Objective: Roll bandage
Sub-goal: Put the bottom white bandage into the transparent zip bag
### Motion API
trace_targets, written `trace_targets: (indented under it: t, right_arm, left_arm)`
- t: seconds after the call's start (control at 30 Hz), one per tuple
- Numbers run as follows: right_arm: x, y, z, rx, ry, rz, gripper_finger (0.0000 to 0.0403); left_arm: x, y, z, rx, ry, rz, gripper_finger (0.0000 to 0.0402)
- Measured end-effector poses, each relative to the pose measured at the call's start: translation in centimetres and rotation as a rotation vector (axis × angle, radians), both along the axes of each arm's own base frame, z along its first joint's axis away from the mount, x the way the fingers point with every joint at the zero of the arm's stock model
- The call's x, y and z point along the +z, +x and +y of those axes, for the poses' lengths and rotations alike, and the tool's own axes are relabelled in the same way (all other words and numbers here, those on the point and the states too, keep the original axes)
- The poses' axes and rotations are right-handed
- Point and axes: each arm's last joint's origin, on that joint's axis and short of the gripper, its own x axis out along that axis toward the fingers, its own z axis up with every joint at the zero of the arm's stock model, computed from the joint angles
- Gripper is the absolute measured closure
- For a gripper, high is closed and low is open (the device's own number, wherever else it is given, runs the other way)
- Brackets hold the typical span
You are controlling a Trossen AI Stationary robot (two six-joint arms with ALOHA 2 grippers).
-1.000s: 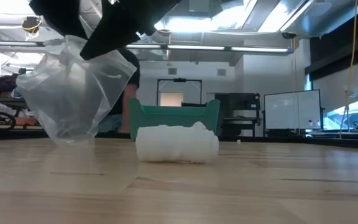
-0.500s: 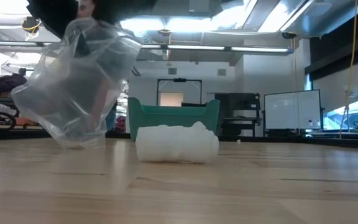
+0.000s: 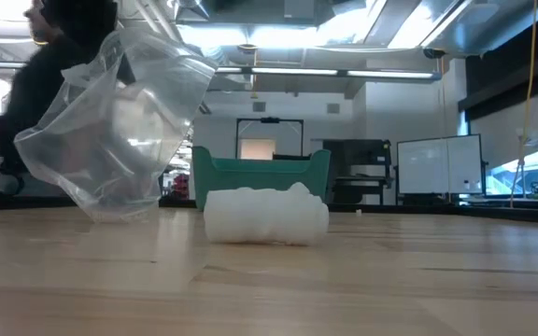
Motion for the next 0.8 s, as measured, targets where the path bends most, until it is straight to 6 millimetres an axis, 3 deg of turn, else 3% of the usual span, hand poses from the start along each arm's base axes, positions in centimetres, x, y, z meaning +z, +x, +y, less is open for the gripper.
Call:
trace_targets:
  t: [0.23,0.37,0.53,0.8]
  right_arm:
    - [-4.7,-2.7,2.1,-0.053,-0.038,0.261,0.0178]
    - [-8.0,-4.5,3.5,-0.081,-0.02,0.278,0.0178]
    - [-12.6,-6.1,3.6,-0.173,-0.002,0.181,0.0178]
    - [-16.4,-7.6,2.8,-0.329,0.113,-0.114,0.0178]
  left_arm:
    - [0.0,0.0,-0.1,-0.003,-0.003,0.002,0.0399]
    - [0.0,0.0,-0.1,-0.003,-0.003,0.002,0.0399]
    - [0.0,0.0,-0.1,-0.003,-0.003,0.002,0.0399]
    - [-0.1,0.0,-0.1,-0.016,-0.017,0.015,0.0399]
